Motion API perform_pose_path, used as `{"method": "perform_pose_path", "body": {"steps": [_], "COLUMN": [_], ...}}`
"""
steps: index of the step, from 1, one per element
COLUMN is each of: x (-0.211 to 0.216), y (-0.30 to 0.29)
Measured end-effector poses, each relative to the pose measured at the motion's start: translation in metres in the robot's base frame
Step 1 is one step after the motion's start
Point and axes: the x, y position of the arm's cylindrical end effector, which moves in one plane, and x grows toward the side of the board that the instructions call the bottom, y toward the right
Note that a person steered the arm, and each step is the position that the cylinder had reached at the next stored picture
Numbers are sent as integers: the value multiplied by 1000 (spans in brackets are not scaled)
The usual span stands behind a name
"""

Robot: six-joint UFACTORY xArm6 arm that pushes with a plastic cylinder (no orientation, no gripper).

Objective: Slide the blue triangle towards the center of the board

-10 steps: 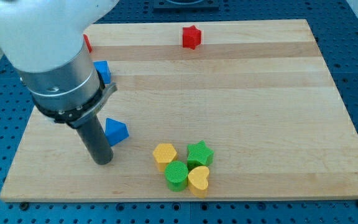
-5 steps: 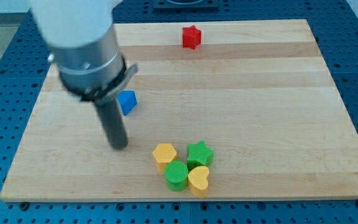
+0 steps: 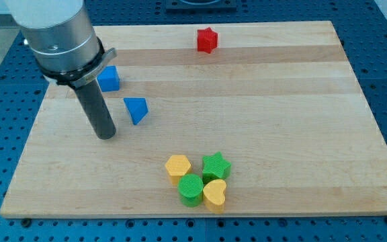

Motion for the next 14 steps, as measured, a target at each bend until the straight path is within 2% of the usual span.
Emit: {"method": "perform_pose_path", "body": {"steps": [2,3,4,5,7,8,9,10,11,12,14], "x": [-16,-40,-40,-48,-78,-78,-58,-20,-21,-74,-77], "y": [20,25,30,66,183,176,132,76,47,47,49]}}
